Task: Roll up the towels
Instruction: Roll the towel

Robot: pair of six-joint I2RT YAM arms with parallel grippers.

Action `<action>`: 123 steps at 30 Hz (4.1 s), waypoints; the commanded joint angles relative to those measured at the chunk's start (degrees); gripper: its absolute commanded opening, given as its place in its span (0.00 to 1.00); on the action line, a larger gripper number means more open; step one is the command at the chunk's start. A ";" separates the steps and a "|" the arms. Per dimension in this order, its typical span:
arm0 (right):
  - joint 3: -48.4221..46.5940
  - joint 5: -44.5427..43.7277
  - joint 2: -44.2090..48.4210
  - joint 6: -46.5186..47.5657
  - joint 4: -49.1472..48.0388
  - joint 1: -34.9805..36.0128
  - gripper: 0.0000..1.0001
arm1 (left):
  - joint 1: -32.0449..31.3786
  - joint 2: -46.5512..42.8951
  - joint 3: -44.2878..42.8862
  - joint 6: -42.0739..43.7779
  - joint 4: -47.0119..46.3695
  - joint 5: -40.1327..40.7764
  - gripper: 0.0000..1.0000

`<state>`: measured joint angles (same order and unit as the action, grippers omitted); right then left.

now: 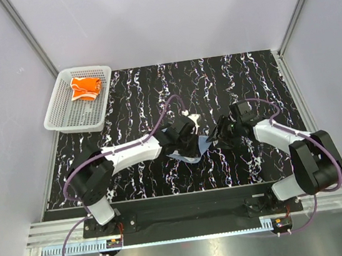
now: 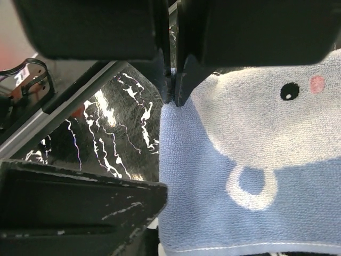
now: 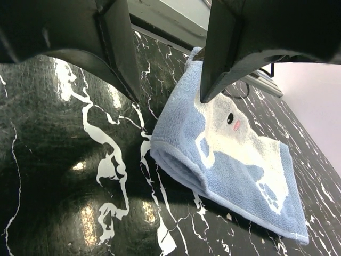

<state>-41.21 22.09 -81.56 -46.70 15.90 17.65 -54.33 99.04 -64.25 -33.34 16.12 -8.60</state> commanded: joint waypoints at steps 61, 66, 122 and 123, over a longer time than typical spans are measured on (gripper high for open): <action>1.66 18.25 3.87 7.32 -18.18 3.09 0.29 | 15.39 -11.42 39.37 -42.86 -41.52 -14.78 0.00; 3.33 19.65 1.41 6.54 -22.91 5.64 0.20 | 16.35 -10.89 39.99 -44.26 -39.68 -14.43 0.00; 2.19 23.97 -29.62 3.72 -46.05 5.29 0.04 | 19.08 -3.07 26.54 -24.76 -14.82 -15.04 0.00; 2.10 24.58 -30.06 3.54 -46.48 5.20 0.04 | 19.08 -3.33 26.54 -24.32 -14.19 -14.78 0.00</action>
<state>-38.06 49.25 -109.01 -43.79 -28.88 23.97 -35.53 96.20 -39.62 -60.99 -4.03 -26.28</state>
